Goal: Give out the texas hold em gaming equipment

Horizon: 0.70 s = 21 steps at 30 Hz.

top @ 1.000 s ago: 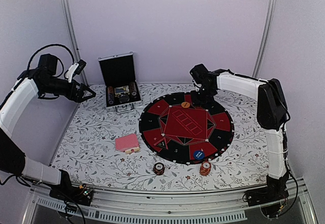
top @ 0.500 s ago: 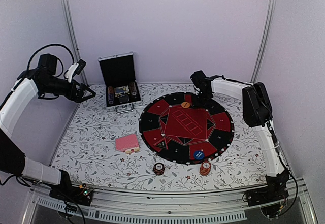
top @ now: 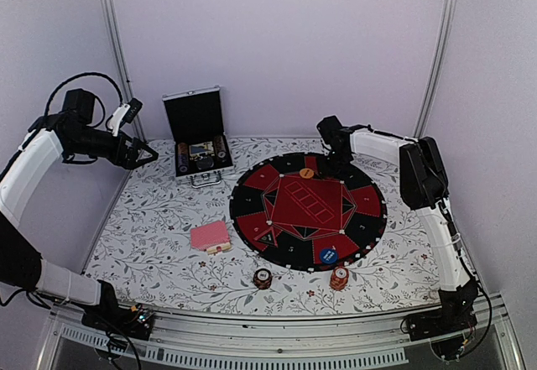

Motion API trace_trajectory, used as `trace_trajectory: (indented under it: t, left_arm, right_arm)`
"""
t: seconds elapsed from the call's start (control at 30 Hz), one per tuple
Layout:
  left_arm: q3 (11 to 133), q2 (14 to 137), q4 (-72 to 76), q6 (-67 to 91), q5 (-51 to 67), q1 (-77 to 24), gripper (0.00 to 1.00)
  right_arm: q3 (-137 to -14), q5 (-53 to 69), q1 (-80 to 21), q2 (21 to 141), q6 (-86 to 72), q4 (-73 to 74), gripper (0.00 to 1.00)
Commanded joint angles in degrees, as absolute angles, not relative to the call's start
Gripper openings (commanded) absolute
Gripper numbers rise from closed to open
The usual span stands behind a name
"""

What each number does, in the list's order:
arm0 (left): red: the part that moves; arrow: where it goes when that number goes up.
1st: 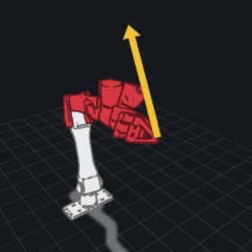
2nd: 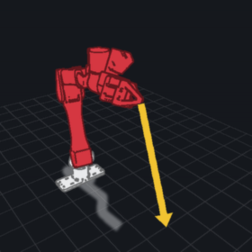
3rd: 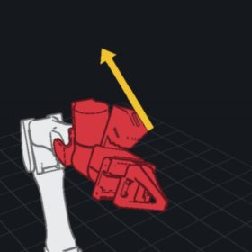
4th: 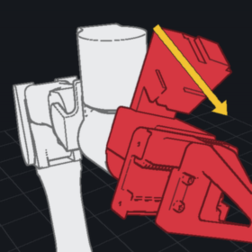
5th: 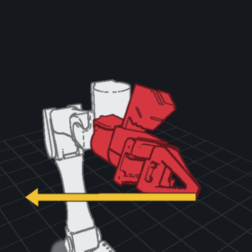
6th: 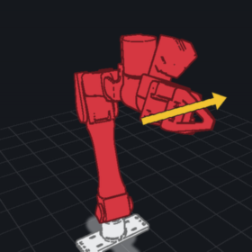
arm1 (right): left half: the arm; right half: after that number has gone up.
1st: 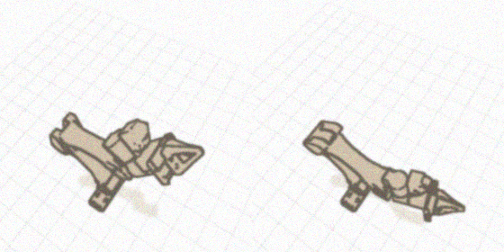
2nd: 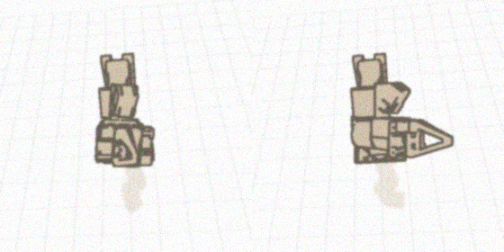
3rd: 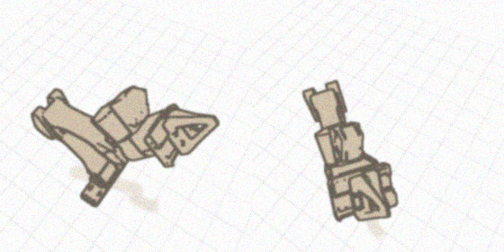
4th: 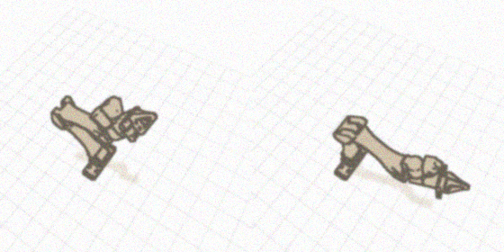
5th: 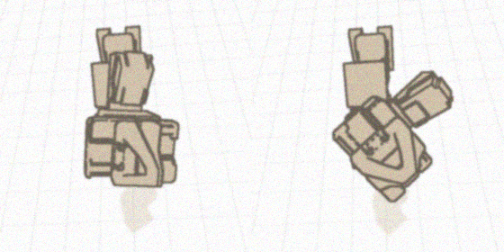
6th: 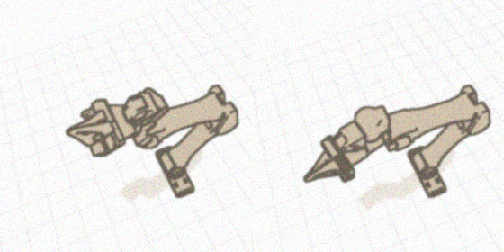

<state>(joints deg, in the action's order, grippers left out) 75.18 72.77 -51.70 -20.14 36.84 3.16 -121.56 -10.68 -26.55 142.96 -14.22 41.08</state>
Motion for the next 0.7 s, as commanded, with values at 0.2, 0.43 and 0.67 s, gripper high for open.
trace_trajectory:
  t: [0.2,0.43,0.67]
  left_arm:
    - [75.63,72.60,-51.94,-20.98,36.78,3.60,1.00]
    - [76.02,72.19,-51.96,-20.53,37.13,3.56,1.00]
    - [75.86,71.56,-52.29,-20.74,37.17,3.57,1.00]
  right_arm:
    - [-123.38,-12.99,-26.17,138.97,-14.15,42.10,0.81]
    - [-114.42,-13.18,-29.30,127.08,-14.48,42.78,0.88]
    - [-85.72,-12.91,-38.88,107.17,-20.58,40.81,0.91]
